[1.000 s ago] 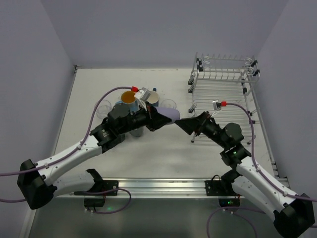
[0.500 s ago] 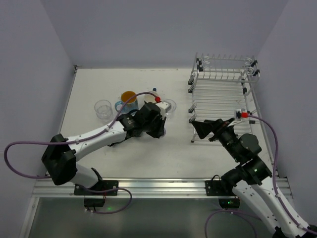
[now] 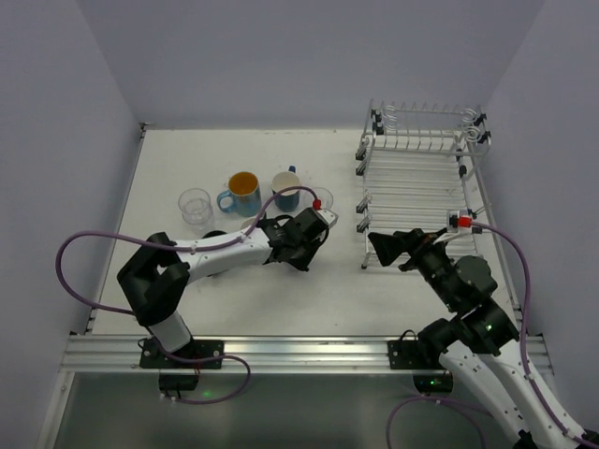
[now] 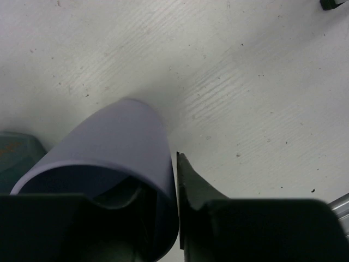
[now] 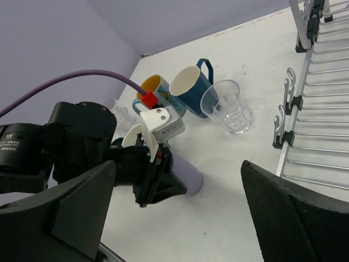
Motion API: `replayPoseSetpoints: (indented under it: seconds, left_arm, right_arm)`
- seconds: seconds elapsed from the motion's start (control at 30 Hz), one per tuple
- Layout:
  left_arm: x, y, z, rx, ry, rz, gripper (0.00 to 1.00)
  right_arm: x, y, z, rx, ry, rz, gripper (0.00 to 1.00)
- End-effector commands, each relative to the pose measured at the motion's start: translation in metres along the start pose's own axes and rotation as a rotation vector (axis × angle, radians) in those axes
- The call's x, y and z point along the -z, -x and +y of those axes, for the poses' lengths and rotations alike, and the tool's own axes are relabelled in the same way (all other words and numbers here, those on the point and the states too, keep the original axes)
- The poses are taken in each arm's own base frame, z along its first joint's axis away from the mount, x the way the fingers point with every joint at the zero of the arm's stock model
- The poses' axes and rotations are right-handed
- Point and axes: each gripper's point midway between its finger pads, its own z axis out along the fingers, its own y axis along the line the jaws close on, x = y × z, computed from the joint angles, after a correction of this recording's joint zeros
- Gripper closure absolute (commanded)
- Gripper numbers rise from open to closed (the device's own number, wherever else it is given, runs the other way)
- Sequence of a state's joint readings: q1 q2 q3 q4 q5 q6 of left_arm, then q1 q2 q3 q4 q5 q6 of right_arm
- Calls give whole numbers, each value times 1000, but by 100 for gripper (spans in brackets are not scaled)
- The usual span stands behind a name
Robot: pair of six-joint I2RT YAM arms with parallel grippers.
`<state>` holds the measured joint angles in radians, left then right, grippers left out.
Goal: Unload the cups from the dish rack
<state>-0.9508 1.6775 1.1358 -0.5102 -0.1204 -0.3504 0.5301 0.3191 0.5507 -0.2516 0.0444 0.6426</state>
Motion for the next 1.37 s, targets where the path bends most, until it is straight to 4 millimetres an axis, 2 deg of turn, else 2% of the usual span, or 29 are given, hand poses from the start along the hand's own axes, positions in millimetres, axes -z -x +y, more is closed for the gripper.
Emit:
replayPoseSetpoints:
  seconds: [0.0, 0.1, 0.23, 0.27, 0.43, 0.53, 0.57, 0.6, 0.63, 0.7, 0.73, 0.8, 0.83, 0.9, 0.93, 1.0, 1.03, 1.1, 1.13, 1.17, 1.23, 1.27, 1.33]
  left_arm:
    - [6, 22, 2, -28, 38, -49, 73]
    - [7, 24, 2, -33, 49, -52, 60]
    - [20, 39, -1, -25, 42, -99, 46]
    - [25, 43, -2, -21, 37, -116, 40]
    - [57, 72, -6, 3, 10, -223, 28]
    - [92, 96, -11, 17, -32, -334, 22]
    - [115, 107, -13, 23, -60, -401, 22]
    - [130, 116, -15, 22, -82, -459, 21]
    - [159, 125, -15, 28, -115, -541, 20]
    - [190, 134, -14, 23, -149, -649, 19]
    - [225, 137, -8, 36, -162, -739, 11]
    - [253, 134, 2, 46, -150, -816, 1]
    - [283, 132, 17, 79, -122, -890, 0]
    - [307, 122, 32, 113, -88, -940, 0]
    - [332, 115, 49, 158, -54, -1002, 0]
    - [346, 101, 69, 209, 8, -1028, 0]
    - [362, 91, 77, 230, 13, -1064, 0]
    - [364, 77, 88, 255, 42, -1057, 0]
    - [372, 69, 95, 275, 54, -1075, 0]
    - [366, 62, 98, 280, 66, -1054, 0]
    - [368, 52, 103, 298, 71, -1063, 0]
    - [360, 47, 106, 308, 85, -1046, 0]
    - [356, 44, 113, 328, 125, -1039, 0]
  right_arm:
    - [8, 18, 7, 19, 4, -51, 1]
    - [12, 25, 6, 27, -12, -69, 1]
    - [18, 38, 10, 37, -14, -104, 1]
    - [20, 43, 12, 40, -13, -116, 1]
    - [31, 62, 17, 44, -22, -167, 1]
    - [43, 80, 24, 43, -17, -215, 1]
    - [48, 86, 26, 45, -14, -235, 1]
    - [52, 90, 25, 46, -29, -249, 1]
    - [59, 99, 28, 48, -26, -273, 1]
    - [72, 108, 27, 65, -45, -301, 1]
    - [83, 122, 28, 65, -62, -349, 1]
    - [101, 133, 24, 83, -91, -393, 1]
    - [113, 144, 23, 80, -107, -436, 1]
    - [130, 151, 20, 87, -121, -482, 1]
    - [136, 155, 17, 83, -131, -503, 1]
    - [142, 153, 15, 89, -129, -516, 1]
    - [143, 152, 13, 91, -133, -513, 1]
    - [140, 146, 8, 87, -152, -498, 1]
    - [135, 141, 4, 87, -162, -483, 1]
    - [133, 139, 3, 85, -168, -476, 1]
    - [126, 134, -2, 83, -184, -458, 1]
    - [124, 134, -1, 77, -182, -455, 1]
    - [120, 136, 4, 79, -177, -442, 1]
